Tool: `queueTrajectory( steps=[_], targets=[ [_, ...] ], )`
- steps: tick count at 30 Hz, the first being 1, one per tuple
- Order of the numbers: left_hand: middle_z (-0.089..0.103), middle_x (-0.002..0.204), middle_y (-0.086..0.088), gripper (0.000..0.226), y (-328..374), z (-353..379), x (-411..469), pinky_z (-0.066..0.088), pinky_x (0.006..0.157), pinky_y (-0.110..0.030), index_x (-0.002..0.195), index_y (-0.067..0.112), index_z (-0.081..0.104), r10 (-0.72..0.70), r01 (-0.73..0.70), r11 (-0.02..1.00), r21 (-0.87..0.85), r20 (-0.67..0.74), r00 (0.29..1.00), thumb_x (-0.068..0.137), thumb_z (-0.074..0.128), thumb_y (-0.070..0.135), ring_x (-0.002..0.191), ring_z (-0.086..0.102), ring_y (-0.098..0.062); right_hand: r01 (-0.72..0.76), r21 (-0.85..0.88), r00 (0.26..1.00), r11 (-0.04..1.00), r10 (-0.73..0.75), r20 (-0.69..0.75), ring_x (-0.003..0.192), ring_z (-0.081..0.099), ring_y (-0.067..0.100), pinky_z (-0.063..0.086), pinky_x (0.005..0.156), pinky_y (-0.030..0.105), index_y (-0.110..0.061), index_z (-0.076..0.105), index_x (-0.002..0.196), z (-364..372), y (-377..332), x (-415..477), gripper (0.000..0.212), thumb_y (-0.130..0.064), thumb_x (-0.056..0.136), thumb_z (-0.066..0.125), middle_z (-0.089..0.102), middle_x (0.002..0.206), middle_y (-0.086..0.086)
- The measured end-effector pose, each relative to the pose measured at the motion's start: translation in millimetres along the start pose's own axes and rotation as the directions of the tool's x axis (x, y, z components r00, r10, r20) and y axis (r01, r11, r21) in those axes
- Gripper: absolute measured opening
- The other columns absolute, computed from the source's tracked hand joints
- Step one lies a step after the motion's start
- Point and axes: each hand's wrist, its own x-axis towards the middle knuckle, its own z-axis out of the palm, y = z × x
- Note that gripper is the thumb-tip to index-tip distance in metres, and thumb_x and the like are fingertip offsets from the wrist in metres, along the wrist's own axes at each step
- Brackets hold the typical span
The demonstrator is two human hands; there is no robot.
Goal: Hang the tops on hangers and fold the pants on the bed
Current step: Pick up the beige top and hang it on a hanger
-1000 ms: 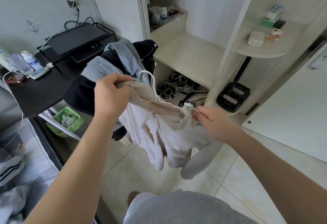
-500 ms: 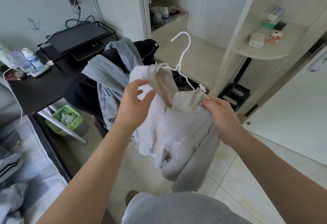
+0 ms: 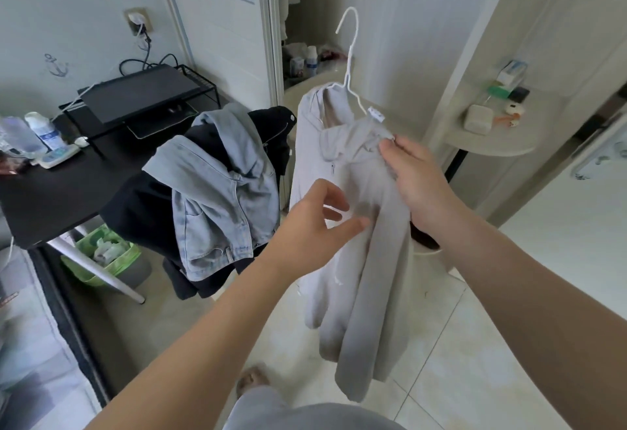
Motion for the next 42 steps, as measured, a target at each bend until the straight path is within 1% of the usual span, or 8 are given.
queueTrajectory(
  steps=[8, 13, 18, 20, 26, 31, 35, 42],
  targets=[
    [0.056, 0.109, 0.019, 0.045, 32, -19, 107, 0.041, 0.068, -0.007, 0.106, 0.031, 0.050, 0.166, -0.167, 0.984, 0.069, 0.018, 0.986, 0.079, 0.081, 0.048, 0.098, 0.057, 0.003, 0.233, -0.061, 0.959, 0.971, -0.240, -0.148, 0.075, 0.045, 0.018, 0.034, 0.071, 0.030, -0.005, 0.061, 0.090, 22, -75, 108, 0.023, -0.024, 0.099, 0.052, 0.049, 0.080, 0.009],
    [0.056, 0.106, 0.012, 0.045, 57, -46, 197, 0.048, 0.076, -0.023, 0.107, 0.028, 0.049, 0.303, -0.306, 0.950, 0.064, 0.050, 0.952, 0.078, 0.079, 0.045, 0.095, 0.056, -0.004, 0.314, -0.040, 0.915, 0.949, -0.314, -0.253, 0.076, 0.042, 0.019, 0.034, 0.072, 0.031, -0.012, 0.059, 0.095, 39, -128, 185, 0.012, -0.018, 0.100, 0.049, 0.046, 0.080, 0.009],
    [0.046, 0.072, 0.009, 0.037, 88, -86, 291, 0.036, 0.052, -0.021, 0.082, 0.031, 0.035, 0.450, -0.452, 0.878, 0.155, 0.050, 0.892, 0.085, 0.070, 0.039, 0.063, 0.048, -0.004, 0.344, -0.077, 0.869, 0.936, -0.349, -0.350, 0.079, 0.049, 0.020, 0.041, 0.070, 0.033, 0.013, 0.056, 0.099, 53, -183, 260, 0.030, -0.016, 0.100, 0.048, 0.051, 0.089, 0.010],
    [0.046, 0.068, 0.007, 0.029, 100, -104, 326, 0.045, 0.054, -0.028, 0.081, 0.028, 0.036, 0.496, -0.498, 0.846, 0.188, 0.063, 0.866, 0.090, 0.064, 0.030, 0.059, 0.049, -0.008, 0.363, -0.091, 0.841, 0.927, -0.368, -0.397, 0.078, 0.053, 0.019, 0.046, 0.067, 0.030, 0.015, 0.057, 0.106, 57, -205, 287, 0.033, -0.017, 0.101, 0.048, 0.054, 0.088, 0.011],
    [0.044, 0.065, 0.004, 0.026, 148, -158, 412, 0.047, 0.059, -0.042, 0.078, 0.027, 0.035, 0.637, -0.638, 0.735, 0.231, 0.089, 0.766, 0.090, 0.056, 0.017, 0.063, 0.047, -0.026, 0.431, -0.181, 0.753, 0.884, -0.463, -0.468, 0.066, 0.042, 0.017, 0.034, 0.065, 0.031, -0.016, 0.045, 0.070, 64, -279, 351, 0.030, -0.018, 0.100, 0.048, 0.041, 0.067, 0.006],
    [0.055, 0.074, 0.002, 0.005, 212, -196, 475, 0.049, 0.068, -0.042, 0.095, 0.017, 0.053, 0.745, -0.734, 0.634, 0.244, 0.064, 0.664, 0.090, 0.056, 0.017, 0.076, 0.056, -0.029, 0.493, -0.240, 0.675, 0.836, -0.542, -0.500, 0.076, 0.047, 0.021, 0.037, 0.069, 0.033, -0.012, 0.056, 0.091, 51, -356, 407, 0.015, -0.019, 0.100, 0.045, 0.049, 0.084, 0.011],
    [0.045, 0.066, 0.005, 0.025, 261, -217, 526, 0.037, 0.062, -0.036, 0.073, 0.024, 0.039, 0.793, -0.756, 0.577, 0.309, 0.013, 0.609, 0.089, 0.057, 0.017, 0.078, 0.056, -0.032, 0.493, -0.296, 0.633, 0.818, -0.571, -0.523, 0.077, 0.048, 0.023, 0.038, 0.071, 0.034, -0.003, 0.058, 0.086, 29, -407, 456, 0.025, -0.018, 0.100, 0.043, 0.050, 0.084, 0.012],
    [0.061, 0.087, -0.003, 0.017, 336, -236, 613, 0.038, 0.064, -0.033, 0.078, 0.023, 0.043, 0.821, -0.732, 0.534, 0.423, -0.051, 0.569, 0.090, 0.055, 0.021, 0.087, 0.059, -0.031, 0.535, -0.290, 0.593, 0.794, -0.597, -0.540, 0.078, 0.049, 0.023, 0.036, 0.071, 0.033, -0.007, 0.057, 0.081, -13, -476, 546, 0.021, -0.012, 0.098, 0.046, 0.052, 0.084, 0.013]
  ],
)
